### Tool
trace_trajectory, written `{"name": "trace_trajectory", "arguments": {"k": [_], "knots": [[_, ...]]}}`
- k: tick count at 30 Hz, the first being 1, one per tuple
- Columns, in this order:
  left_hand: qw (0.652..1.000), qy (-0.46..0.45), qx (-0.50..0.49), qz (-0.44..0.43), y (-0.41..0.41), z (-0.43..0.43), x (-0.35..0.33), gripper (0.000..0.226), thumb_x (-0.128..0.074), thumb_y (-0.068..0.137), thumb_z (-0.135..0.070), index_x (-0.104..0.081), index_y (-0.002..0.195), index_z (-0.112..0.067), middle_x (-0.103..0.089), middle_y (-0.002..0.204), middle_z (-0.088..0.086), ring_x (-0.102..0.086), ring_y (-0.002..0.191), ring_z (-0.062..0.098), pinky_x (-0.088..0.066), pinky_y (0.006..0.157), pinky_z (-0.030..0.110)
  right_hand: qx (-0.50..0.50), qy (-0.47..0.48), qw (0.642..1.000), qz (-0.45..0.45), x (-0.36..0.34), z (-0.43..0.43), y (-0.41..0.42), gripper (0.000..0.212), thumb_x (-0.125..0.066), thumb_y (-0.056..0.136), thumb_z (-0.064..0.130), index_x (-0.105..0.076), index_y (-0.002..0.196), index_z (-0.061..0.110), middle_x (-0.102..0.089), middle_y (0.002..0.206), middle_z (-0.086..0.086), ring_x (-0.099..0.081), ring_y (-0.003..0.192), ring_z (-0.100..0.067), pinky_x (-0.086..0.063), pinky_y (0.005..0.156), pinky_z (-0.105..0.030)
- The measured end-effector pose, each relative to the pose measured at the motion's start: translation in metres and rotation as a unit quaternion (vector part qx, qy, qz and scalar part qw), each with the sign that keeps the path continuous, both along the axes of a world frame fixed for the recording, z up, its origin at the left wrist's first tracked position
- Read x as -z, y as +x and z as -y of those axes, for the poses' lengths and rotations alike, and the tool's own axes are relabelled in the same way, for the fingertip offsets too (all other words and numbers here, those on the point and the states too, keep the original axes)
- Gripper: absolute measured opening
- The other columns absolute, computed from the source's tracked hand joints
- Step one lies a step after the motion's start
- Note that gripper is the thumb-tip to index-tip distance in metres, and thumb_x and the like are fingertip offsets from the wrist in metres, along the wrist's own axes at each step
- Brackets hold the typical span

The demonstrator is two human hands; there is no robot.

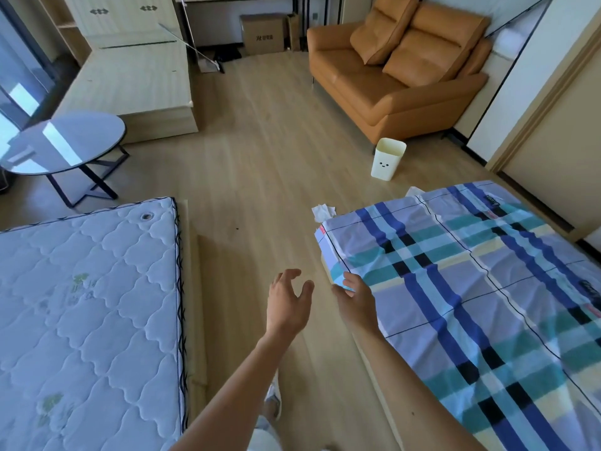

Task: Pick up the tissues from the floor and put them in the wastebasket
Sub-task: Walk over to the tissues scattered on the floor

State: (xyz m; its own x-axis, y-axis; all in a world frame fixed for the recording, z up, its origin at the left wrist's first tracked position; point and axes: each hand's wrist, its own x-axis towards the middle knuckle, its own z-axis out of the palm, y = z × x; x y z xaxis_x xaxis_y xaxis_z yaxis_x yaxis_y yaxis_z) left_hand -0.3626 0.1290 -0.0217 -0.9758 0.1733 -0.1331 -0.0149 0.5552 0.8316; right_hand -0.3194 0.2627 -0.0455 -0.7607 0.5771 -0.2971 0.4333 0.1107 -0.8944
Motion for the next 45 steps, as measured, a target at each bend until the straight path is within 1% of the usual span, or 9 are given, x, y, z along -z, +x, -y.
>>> {"name": "trace_trajectory", "arguments": {"k": [12, 16, 20, 24, 29, 35, 38, 41, 45], "knots": [[0.997, -0.001, 0.076, 0.020, -0.249, -0.030, 0.004, 0.041, -0.057, 0.090, -0.034, -0.057, 0.125, -0.013, -0.061, 0.131, 0.001, -0.052, 0.124, 0.020, -0.036, 0.093, 0.024, 0.085, -0.006, 0.996, 0.021, 0.008, -0.029, -0.233, 0.040, -0.063, 0.087, 0.023, -0.056, 0.124, 0.012, -0.063, 0.126, -0.006, -0.056, 0.093, -0.013, -0.044, 0.087, -0.031], [0.996, -0.008, 0.081, 0.030, -0.311, -0.036, 0.008, 0.040, -0.058, 0.090, -0.034, -0.058, 0.125, -0.013, -0.061, 0.129, 0.001, -0.053, 0.122, 0.021, -0.037, 0.091, 0.024, 0.108, -0.015, 0.993, 0.035, 0.015, -0.035, -0.292, 0.039, -0.063, 0.086, 0.025, -0.057, 0.123, 0.014, -0.064, 0.122, -0.006, -0.057, 0.095, -0.015, -0.046, 0.092, -0.036], [0.995, -0.023, 0.087, 0.047, -0.376, -0.045, 0.021, 0.038, -0.059, 0.090, -0.032, -0.059, 0.122, -0.013, -0.063, 0.126, 0.002, -0.056, 0.119, 0.021, -0.037, 0.091, 0.024, 0.112, -0.031, 0.992, 0.055, 0.029, -0.046, -0.359, 0.033, -0.061, 0.088, 0.024, -0.060, 0.119, 0.016, -0.061, 0.108, 0.003, -0.057, 0.094, -0.015, -0.041, 0.084, -0.029], [0.992, -0.045, 0.101, 0.058, -0.449, -0.064, 0.037, 0.038, -0.059, 0.090, -0.033, -0.060, 0.122, -0.015, -0.063, 0.127, 0.001, -0.056, 0.118, 0.020, -0.040, 0.092, 0.026, 0.125, -0.062, 0.987, 0.079, 0.060, -0.063, -0.436, 0.035, -0.063, 0.086, 0.024, -0.062, 0.116, 0.008, -0.071, 0.111, -0.011, -0.066, 0.103, -0.026, -0.043, 0.082, -0.029], [0.989, -0.069, 0.118, 0.057, -0.551, -0.094, 0.036, 0.036, -0.060, 0.089, -0.032, -0.061, 0.121, -0.015, -0.065, 0.125, 0.002, -0.060, 0.114, 0.020, -0.039, 0.087, 0.023, 0.137, -0.084, 0.983, 0.089, 0.074, -0.099, -0.539, 0.040, -0.064, 0.086, 0.023, -0.059, 0.124, 0.008, -0.068, 0.120, -0.010, -0.063, 0.111, -0.026, -0.044, 0.090, -0.031], [0.988, -0.073, 0.119, 0.059, -0.658, -0.138, 0.025, 0.033, -0.061, 0.089, -0.031, -0.063, 0.118, -0.015, -0.066, 0.121, 0.000, -0.060, 0.106, 0.014, -0.039, 0.084, 0.023, 0.145, -0.106, 0.979, 0.100, 0.070, -0.146, -0.640, 0.041, -0.059, 0.078, 0.036, -0.062, 0.114, 0.018, -0.067, 0.102, 0.003, -0.062, 0.099, -0.020, -0.046, 0.087, -0.034], [0.984, -0.071, 0.146, 0.066, -0.700, -0.166, 0.029, 0.035, -0.061, 0.089, -0.030, -0.061, 0.120, -0.014, -0.065, 0.121, -0.001, -0.057, 0.101, 0.011, -0.040, 0.083, 0.023, 0.169, -0.113, 0.973, 0.105, 0.076, -0.166, -0.674, 0.040, -0.060, 0.081, 0.034, -0.059, 0.119, 0.020, -0.068, 0.113, 0.000, -0.063, 0.105, -0.022, -0.049, 0.091, -0.037], [0.977, -0.062, 0.187, 0.084, -0.748, -0.200, 0.037, 0.036, -0.062, 0.088, -0.027, -0.059, 0.121, -0.013, -0.064, 0.121, 0.001, -0.060, 0.105, 0.018, -0.041, 0.083, 0.025, 0.206, -0.126, 0.964, 0.110, 0.078, -0.186, -0.708, 0.043, -0.061, 0.084, 0.031, -0.057, 0.124, 0.017, -0.065, 0.123, -0.006, -0.060, 0.113, -0.025, -0.048, 0.094, -0.039], [0.961, -0.073, 0.255, 0.079, -0.822, -0.250, 0.054, 0.035, -0.064, 0.087, -0.024, -0.060, 0.119, -0.012, -0.066, 0.120, 0.003, -0.063, 0.103, 0.020, -0.043, 0.082, 0.026, 0.281, -0.136, 0.945, 0.095, 0.090, -0.216, -0.761, 0.037, -0.059, 0.085, 0.025, -0.058, 0.120, 0.013, -0.064, 0.118, -0.008, -0.060, 0.104, -0.024, -0.046, 0.085, -0.034]]}}
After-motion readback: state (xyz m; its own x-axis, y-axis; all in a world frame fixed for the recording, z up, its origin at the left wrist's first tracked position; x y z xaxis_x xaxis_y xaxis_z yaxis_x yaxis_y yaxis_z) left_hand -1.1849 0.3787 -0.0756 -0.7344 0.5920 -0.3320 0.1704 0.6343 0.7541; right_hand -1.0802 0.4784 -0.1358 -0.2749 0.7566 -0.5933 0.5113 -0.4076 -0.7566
